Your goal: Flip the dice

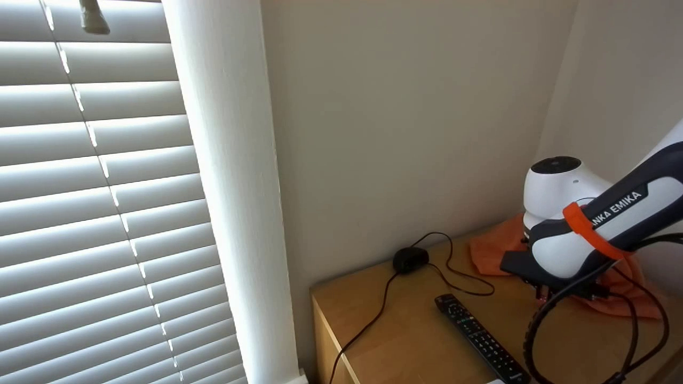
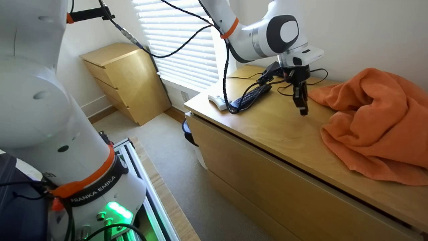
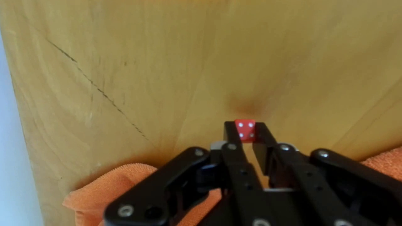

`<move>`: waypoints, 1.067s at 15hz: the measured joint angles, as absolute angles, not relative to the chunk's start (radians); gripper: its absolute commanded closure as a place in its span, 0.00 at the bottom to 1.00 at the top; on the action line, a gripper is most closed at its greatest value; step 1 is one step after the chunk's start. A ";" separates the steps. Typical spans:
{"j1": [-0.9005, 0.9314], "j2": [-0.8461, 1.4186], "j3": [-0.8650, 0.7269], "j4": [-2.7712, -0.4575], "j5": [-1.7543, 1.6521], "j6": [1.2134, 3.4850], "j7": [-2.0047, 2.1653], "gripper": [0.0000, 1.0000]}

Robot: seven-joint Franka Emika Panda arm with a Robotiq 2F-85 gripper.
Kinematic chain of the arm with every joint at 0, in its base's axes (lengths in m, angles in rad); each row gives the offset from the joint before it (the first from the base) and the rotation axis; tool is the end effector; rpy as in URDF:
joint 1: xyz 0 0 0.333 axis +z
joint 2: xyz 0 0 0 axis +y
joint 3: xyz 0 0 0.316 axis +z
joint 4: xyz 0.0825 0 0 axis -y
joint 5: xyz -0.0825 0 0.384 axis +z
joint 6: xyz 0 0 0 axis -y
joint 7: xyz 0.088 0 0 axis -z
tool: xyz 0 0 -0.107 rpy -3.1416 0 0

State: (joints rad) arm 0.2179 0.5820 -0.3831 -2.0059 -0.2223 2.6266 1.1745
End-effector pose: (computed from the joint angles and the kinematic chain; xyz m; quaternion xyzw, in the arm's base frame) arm 0.6055 -0.0903 0.1873 0.8456 -0.5086 0.1041 0.1247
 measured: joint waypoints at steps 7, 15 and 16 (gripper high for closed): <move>0.283 0.615 -0.452 -2.023 -0.357 2.688 1.325 0.96; 0.333 0.634 -0.493 -2.022 -0.457 2.689 1.422 0.55; 0.334 0.636 -0.493 -2.023 -0.464 2.689 1.430 0.50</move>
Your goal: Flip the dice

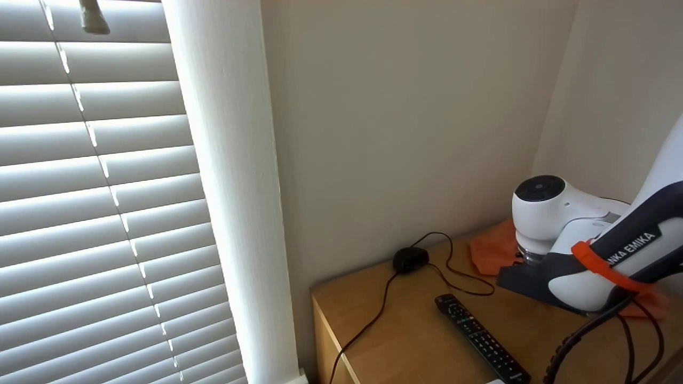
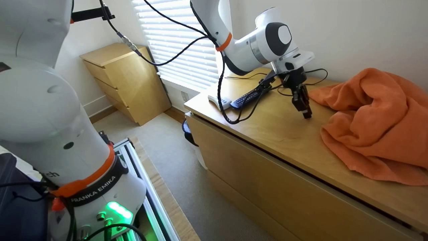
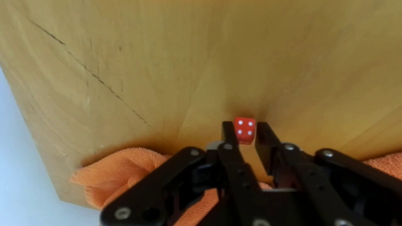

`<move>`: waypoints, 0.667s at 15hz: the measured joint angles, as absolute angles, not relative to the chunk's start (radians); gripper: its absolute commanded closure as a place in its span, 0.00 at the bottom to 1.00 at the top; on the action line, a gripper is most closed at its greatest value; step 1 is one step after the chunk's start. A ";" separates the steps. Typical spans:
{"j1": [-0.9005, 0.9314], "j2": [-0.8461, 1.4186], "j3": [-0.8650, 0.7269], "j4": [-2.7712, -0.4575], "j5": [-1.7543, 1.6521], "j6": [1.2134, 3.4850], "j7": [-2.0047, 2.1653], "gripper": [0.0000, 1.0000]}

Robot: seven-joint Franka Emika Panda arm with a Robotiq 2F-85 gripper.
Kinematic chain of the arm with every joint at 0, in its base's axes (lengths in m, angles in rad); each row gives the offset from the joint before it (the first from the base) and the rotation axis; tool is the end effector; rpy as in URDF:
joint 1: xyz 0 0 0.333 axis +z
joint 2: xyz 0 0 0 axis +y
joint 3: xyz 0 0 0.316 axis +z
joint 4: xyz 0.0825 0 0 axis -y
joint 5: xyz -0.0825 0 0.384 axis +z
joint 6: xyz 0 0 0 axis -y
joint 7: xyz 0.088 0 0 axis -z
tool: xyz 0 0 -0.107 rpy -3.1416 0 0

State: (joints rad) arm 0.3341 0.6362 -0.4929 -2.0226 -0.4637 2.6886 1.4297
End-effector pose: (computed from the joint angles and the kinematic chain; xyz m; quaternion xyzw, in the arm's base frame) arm 0.6005 -0.0775 0.1687 0.8324 -0.4961 0.1658 0.1832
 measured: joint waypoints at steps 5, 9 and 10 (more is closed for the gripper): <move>0.338 0.647 -0.495 -2.023 -0.481 2.689 1.447 0.06; 0.331 0.643 -0.488 -2.018 -0.476 2.689 1.449 0.00; 0.322 0.638 -0.480 -2.016 -0.471 2.688 1.447 0.00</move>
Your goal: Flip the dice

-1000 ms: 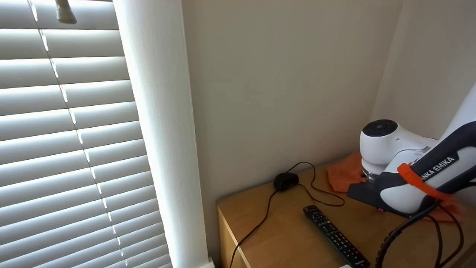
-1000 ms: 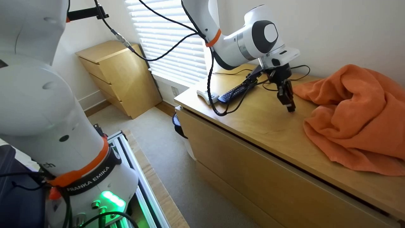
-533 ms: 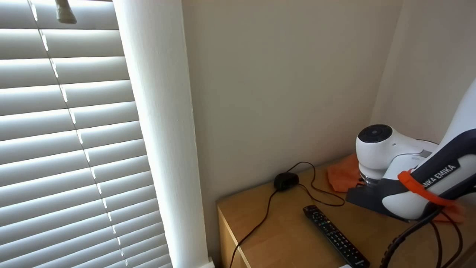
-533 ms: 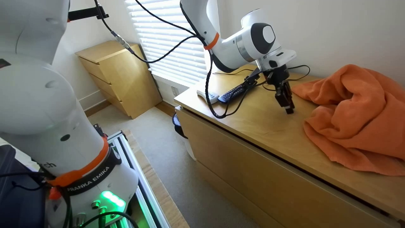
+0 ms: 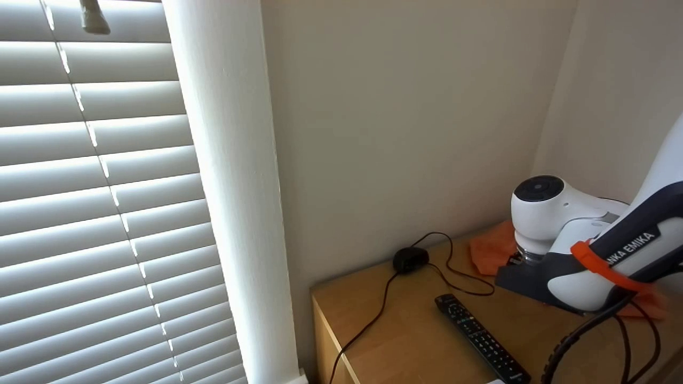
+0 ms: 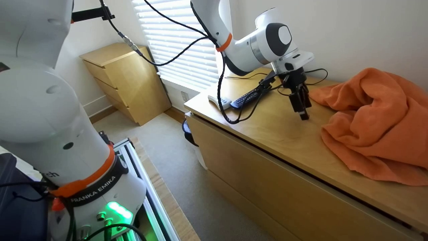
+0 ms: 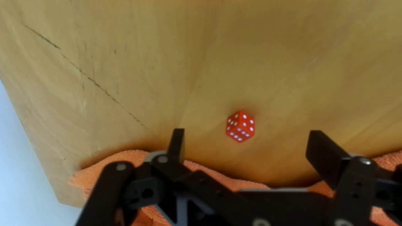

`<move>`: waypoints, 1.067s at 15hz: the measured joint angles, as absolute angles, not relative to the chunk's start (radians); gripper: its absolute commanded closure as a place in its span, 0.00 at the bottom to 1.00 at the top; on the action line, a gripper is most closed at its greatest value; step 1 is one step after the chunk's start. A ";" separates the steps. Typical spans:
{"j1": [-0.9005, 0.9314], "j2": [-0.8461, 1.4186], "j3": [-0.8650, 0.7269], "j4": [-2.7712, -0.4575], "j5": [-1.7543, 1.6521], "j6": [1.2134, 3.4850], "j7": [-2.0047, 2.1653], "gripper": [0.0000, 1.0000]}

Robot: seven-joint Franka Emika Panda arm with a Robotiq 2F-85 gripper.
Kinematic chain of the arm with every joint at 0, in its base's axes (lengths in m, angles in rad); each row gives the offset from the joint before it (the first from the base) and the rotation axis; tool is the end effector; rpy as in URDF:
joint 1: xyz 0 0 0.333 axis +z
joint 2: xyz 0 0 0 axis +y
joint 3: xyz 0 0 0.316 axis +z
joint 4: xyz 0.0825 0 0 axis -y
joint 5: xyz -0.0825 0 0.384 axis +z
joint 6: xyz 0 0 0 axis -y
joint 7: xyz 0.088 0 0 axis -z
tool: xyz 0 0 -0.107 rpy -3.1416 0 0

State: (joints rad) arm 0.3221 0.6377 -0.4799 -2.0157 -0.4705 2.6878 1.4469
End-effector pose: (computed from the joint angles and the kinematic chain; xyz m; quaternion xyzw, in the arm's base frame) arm 0.6023 -0.0767 0.1680 0.8297 -0.5012 0.1672 0.1801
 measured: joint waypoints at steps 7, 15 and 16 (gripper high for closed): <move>0.177 0.515 -0.356 -2.014 -0.314 2.574 1.298 0.00; 0.023 0.398 -0.248 -1.987 -0.089 2.374 1.166 0.00; 0.008 0.391 -0.241 -1.985 -0.064 2.363 1.153 0.00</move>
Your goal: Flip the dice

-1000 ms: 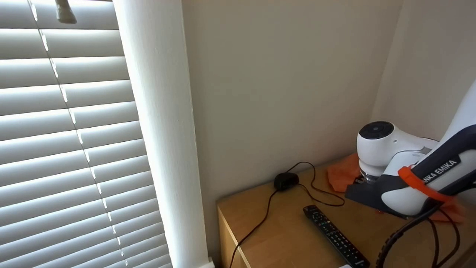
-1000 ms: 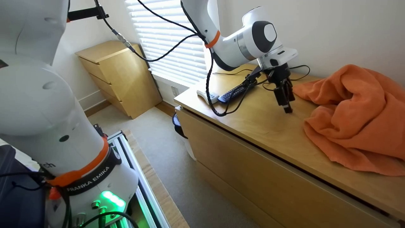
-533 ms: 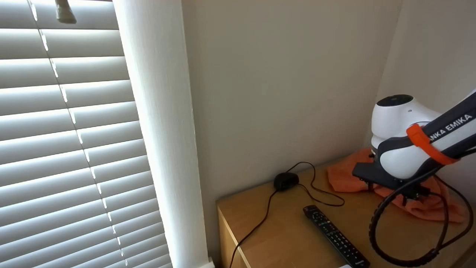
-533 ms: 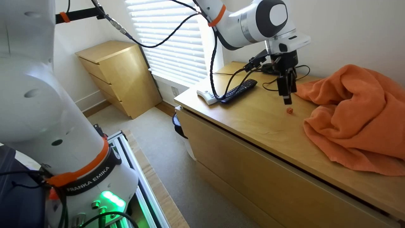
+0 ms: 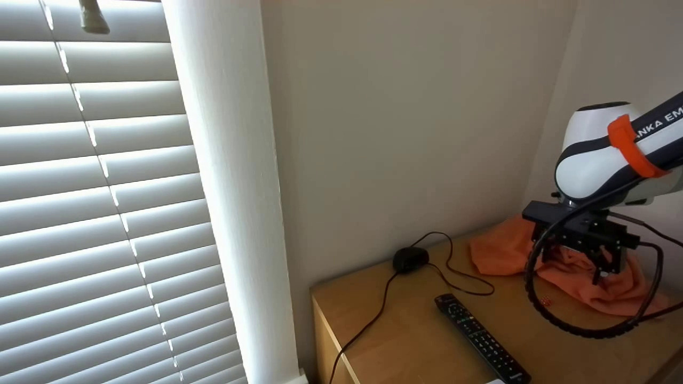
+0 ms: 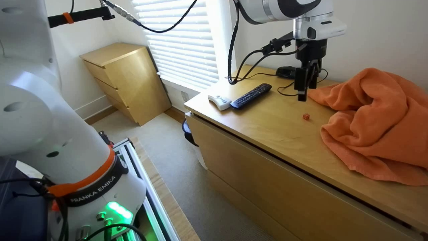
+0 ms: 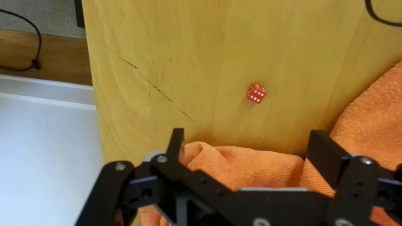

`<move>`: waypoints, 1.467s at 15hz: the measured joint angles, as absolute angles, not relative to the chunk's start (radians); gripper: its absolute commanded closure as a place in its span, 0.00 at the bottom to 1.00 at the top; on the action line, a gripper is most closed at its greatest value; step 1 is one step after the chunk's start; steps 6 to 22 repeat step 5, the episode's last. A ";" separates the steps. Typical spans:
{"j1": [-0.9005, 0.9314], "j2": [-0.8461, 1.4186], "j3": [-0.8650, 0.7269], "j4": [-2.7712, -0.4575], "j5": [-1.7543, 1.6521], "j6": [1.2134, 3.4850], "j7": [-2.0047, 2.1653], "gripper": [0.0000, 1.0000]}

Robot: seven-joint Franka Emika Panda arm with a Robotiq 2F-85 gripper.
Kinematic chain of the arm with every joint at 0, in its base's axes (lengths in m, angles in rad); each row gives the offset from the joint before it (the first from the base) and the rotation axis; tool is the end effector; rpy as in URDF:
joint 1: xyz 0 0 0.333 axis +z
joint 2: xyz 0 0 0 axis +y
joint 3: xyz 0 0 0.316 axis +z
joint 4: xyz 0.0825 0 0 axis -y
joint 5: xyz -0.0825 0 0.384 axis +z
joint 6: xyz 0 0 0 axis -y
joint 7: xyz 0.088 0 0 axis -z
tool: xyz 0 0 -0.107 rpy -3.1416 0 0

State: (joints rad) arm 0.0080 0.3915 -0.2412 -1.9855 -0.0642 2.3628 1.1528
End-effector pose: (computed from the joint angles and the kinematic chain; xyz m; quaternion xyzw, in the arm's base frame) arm 0.5939 -0.1366 0.2720 0.7873 -0.6128 0.0281 0.0621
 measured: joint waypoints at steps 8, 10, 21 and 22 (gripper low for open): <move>-0.023 0.380 -0.230 -1.985 -0.024 2.356 1.135 0.00; -0.023 0.380 -0.230 -1.985 -0.024 2.356 1.135 0.00; -0.023 0.380 -0.230 -1.985 -0.024 2.356 1.135 0.00; -0.023 0.380 -0.230 -1.985 -0.024 2.356 1.135 0.00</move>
